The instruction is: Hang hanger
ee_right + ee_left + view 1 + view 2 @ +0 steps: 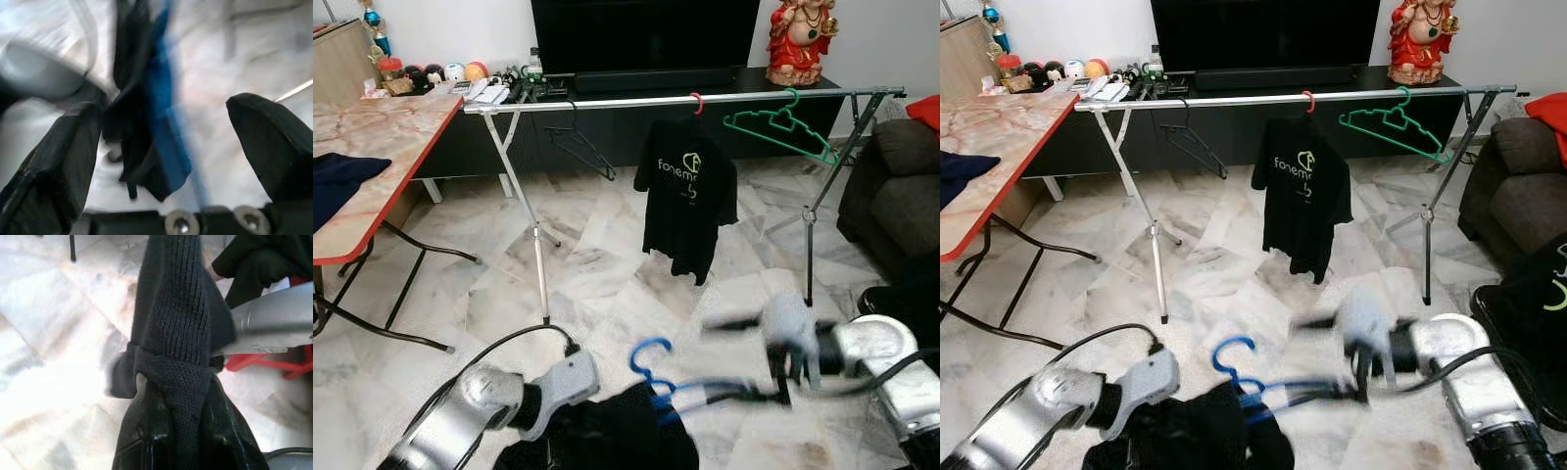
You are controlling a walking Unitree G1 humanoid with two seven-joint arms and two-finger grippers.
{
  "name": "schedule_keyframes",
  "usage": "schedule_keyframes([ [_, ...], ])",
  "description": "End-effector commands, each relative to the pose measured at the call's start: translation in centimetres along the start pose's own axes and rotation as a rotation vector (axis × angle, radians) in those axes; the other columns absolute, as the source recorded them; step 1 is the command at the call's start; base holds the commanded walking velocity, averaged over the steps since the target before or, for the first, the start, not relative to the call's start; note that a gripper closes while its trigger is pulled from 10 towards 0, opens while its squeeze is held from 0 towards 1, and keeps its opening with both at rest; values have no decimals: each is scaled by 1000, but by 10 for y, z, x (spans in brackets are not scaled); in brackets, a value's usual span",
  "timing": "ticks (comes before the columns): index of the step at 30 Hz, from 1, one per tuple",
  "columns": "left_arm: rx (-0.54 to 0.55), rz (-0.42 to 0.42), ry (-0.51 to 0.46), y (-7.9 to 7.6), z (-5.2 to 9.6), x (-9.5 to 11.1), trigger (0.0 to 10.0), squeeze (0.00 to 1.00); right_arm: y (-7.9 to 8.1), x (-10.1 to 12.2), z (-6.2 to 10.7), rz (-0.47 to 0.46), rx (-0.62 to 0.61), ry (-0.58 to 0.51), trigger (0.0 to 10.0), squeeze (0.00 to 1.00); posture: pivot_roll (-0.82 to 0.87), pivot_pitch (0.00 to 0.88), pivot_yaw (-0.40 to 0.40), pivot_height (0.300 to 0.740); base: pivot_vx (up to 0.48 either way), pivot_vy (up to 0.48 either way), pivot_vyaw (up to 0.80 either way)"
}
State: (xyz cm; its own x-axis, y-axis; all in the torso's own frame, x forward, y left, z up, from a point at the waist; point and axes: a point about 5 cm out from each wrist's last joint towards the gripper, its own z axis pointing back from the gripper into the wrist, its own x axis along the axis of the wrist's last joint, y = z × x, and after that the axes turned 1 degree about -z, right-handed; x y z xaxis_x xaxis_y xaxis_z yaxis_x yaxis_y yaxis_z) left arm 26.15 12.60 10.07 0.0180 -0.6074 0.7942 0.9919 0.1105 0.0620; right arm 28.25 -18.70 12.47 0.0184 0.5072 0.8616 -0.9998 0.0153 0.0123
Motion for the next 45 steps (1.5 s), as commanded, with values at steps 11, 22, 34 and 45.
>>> schedule_keyframes([
  [11,-49,-135,149,9,-5,6,10000,0,-4,-7,-30,96,93,118,10000,90,59,24,-19,740,0,0,0],
  [22,-26,-154,186,13,-7,5,10000,0,-9,-12,-43,161,86,145,10000,0,61,0,-39,740,0,0,0],
  [34,-39,-179,201,13,-9,7,10000,0,-19,-16,-53,163,-23,127,10000,0,60,9,-37,740,0,0,0],
  [45,-40,-190,209,13,-7,11,10000,0,-18,-28,-60,141,-41,150,10000,0,73,29,-39,740,0,0,0],
])
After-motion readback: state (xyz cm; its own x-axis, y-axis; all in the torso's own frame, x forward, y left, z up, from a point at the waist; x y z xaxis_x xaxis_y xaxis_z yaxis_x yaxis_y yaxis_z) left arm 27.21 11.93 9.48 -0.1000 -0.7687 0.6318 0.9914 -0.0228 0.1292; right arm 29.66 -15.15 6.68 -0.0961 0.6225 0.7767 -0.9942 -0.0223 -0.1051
